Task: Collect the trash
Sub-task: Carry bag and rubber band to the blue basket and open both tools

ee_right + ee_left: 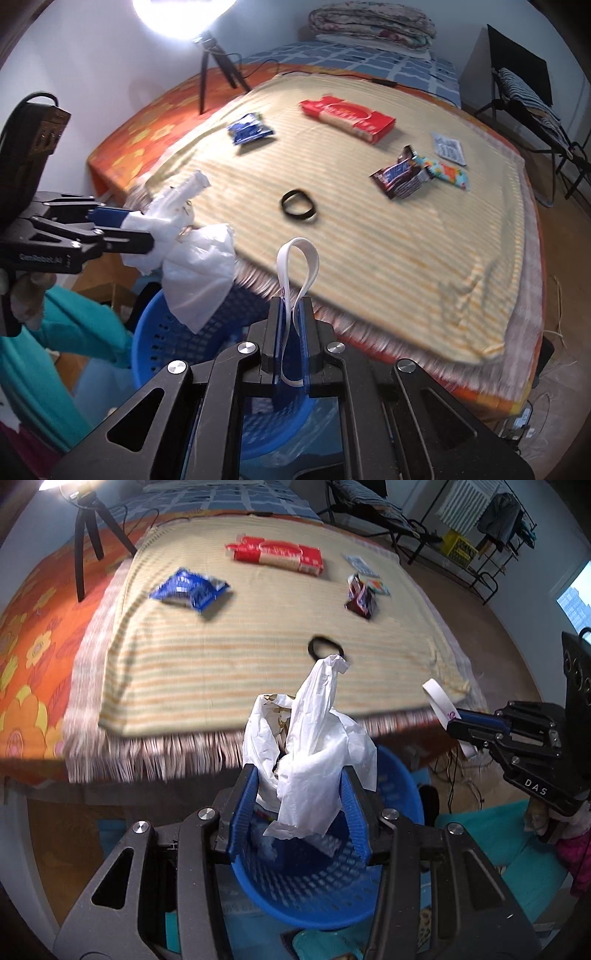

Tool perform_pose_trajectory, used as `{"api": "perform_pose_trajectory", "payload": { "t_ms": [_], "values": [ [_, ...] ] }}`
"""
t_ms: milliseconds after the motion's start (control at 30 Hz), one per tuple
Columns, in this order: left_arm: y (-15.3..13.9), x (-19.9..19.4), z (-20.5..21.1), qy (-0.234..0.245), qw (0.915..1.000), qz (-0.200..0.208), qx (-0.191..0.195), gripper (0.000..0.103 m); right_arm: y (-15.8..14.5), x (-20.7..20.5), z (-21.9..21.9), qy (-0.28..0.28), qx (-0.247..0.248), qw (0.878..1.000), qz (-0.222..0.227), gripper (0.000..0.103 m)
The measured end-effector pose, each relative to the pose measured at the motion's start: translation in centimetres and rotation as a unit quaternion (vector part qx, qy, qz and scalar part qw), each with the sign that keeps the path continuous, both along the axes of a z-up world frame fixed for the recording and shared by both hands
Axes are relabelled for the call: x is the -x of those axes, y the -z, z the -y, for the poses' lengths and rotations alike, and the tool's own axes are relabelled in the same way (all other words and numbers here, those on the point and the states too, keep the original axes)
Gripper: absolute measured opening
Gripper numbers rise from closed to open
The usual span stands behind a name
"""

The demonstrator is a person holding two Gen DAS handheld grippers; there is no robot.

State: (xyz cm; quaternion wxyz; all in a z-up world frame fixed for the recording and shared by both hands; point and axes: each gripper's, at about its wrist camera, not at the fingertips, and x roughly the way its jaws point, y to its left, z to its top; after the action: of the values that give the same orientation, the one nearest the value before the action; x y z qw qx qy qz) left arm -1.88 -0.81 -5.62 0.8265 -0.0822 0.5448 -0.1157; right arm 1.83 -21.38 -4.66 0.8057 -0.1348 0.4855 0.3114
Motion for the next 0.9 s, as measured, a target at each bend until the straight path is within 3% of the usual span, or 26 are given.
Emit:
{"api": "perform_pose_trajectory", "payload": {
  "t_ms": [400, 900],
  "values": [
    [3.3, 3.7, 1.3, 0.02, 0.9992, -0.033, -0.01, 0.046, 2.6, 4.0, -1.1, -0.024, 0.009, 0.999, -0.023, 0.007],
    [6.9, 4.9, 3.1, 0.057, 0.995, -0.072, -0.039, 0.046, 5.4, 4.7, -1.4, -0.036, 0.017, 0.997, -0.059, 0.007]
  ]
}}
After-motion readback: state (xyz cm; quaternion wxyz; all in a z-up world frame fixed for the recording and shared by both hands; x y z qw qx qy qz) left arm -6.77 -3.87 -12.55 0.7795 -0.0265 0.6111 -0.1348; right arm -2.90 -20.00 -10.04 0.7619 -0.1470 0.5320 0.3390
